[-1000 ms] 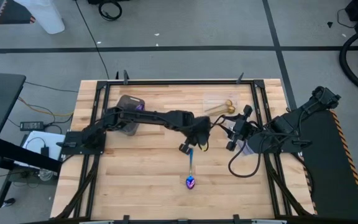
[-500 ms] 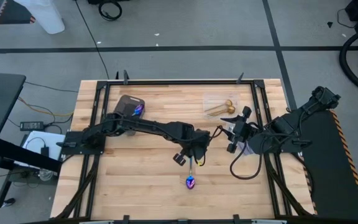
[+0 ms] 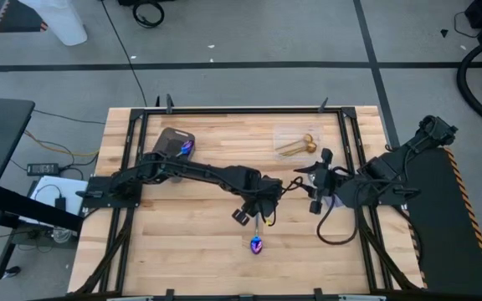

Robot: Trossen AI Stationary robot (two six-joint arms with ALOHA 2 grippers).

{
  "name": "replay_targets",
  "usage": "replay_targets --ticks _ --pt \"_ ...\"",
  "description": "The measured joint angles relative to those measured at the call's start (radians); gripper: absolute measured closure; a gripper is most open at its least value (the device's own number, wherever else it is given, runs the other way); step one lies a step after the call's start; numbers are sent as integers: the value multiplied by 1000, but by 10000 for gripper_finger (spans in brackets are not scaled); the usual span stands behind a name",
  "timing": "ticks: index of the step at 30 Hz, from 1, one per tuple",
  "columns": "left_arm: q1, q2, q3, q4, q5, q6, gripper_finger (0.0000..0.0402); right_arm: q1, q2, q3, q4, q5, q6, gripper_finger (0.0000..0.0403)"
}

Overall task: Sort silverware by color (type)
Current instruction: Put the blue spoon into the black bin

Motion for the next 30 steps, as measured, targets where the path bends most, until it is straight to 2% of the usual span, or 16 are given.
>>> replay_targets --ticks 4,8,13,21,27,30 --pt "2 0 0 -1 -5 -4 246 -2 0 0 -2 -22 1 241" --pt "3 -8 1 -19 -52 -3 246 -2 1 0 -2 -96 29 241" --pt "7 -36 6 -41 -56 -5 246 2 1 -14 9 -101 22 237" --pt "6 -40 6 -93 -56 -5 246 7 2 -40 38 -113 19 178" --pt "0 -40 6 -133 -55 -5 246 11 -17 -33 38 -242 67 140" --pt "-10 -41 2 -139 -53 -5 246 24 -33 -32 5 -253 112 134"
